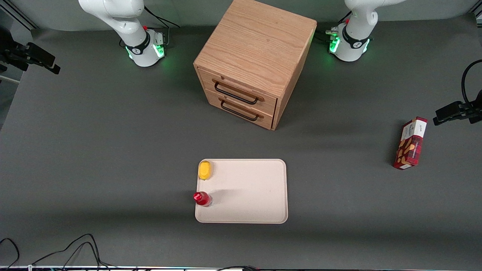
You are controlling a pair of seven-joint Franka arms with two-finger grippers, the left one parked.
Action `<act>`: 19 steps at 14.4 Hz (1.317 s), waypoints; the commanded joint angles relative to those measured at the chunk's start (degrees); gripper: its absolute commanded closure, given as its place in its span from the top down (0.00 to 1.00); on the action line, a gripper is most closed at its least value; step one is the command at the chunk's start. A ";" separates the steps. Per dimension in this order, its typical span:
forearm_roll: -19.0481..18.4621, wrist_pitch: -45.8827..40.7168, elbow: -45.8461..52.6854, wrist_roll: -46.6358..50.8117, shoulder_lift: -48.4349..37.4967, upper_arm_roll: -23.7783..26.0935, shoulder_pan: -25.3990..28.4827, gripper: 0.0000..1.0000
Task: Open upper drawer
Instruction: 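Lift the right gripper from its rest pose toward the cabinet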
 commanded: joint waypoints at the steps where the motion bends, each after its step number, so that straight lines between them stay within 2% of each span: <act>1: -1.02 -1.44 1.09 -1.73 0.50 0.81 -0.94 1.00; 7: -0.75 -1.44 1.97 -0.86 0.94 0.11 0.19 1.00; 10: -0.40 -2.31 2.23 -1.65 0.59 -4.01 7.11 1.00; 11: -0.14 -3.88 2.84 -1.65 0.68 -3.76 7.84 1.00; 12: 1.08 -4.16 3.19 -2.60 0.94 -3.41 8.19 1.00; 13: 4.05 -4.16 4.33 -6.44 1.29 -2.37 8.11 1.00; 14: 6.43 -4.16 6.52 -10.66 2.16 -0.44 7.93 1.00; 16: 8.55 -5.91 8.73 -15.34 4.19 3.69 7.76 1.00; 19: 15.65 -6.01 8.48 -20.62 4.54 10.63 7.58 1.00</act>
